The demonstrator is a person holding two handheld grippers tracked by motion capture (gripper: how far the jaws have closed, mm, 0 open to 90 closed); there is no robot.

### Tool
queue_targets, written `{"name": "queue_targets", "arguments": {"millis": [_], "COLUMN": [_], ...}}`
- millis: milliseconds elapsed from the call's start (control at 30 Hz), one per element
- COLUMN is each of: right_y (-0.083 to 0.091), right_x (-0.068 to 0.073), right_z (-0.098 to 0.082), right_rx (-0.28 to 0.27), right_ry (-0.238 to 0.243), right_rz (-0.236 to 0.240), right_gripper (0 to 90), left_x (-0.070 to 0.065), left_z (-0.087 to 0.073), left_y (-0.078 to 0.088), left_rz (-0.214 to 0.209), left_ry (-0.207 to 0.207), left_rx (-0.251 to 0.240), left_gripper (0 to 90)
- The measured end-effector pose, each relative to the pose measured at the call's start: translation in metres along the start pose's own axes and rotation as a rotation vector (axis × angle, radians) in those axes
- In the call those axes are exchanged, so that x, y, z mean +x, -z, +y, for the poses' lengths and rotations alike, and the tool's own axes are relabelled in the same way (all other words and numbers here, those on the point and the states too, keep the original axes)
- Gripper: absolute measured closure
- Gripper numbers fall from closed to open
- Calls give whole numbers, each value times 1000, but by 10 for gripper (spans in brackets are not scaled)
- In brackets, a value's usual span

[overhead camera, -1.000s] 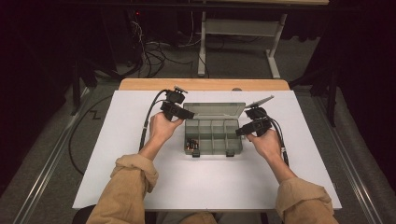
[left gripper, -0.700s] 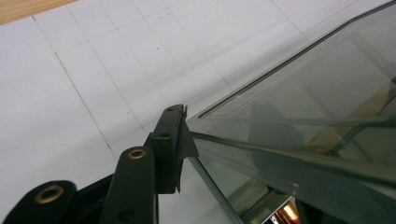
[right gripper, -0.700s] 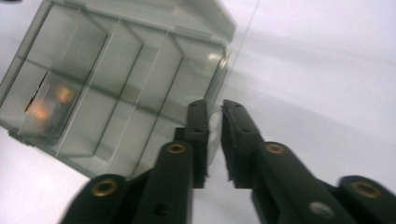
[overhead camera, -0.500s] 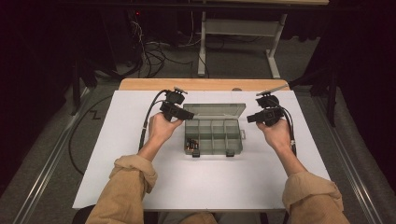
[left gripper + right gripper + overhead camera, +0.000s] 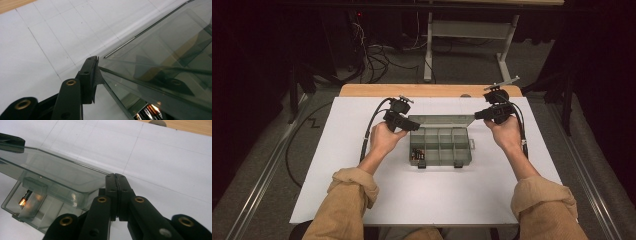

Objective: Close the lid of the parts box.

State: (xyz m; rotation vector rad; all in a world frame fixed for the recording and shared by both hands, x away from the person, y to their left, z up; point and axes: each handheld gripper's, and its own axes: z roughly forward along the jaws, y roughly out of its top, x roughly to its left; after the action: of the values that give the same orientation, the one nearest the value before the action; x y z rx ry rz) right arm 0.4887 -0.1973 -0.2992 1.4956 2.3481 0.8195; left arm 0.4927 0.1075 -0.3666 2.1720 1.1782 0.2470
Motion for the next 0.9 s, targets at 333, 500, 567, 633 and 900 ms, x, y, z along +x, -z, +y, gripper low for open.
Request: {"name": "queue_targets", "arguments": {"millis": [333, 500, 567, 633, 900], "right_y": [-2, -1, -2, -1, -1], "right_x": [2, 1, 1, 2, 4], "right_z": [-2, -4, -4, -4, -9], "right_rx": [32, 38, 40, 43, 51], "right_ry": [32, 43, 49, 52, 72], "right_rz": [14, 25, 26, 28, 45], "right_gripper": [893, 887, 887, 888, 886], "left_x": [-1, 1, 3, 5, 12], "left_z": [-5, -11, -13, -15, -21], "left_y": [0, 5, 7, 9, 22], "left_rz": [-4, -12, -21, -30, -9], "left_ry": [13, 29, 37, 50, 84], "left_rx": [31, 64, 70, 77, 36], "left_gripper": [518, 558, 593, 629, 746]}}
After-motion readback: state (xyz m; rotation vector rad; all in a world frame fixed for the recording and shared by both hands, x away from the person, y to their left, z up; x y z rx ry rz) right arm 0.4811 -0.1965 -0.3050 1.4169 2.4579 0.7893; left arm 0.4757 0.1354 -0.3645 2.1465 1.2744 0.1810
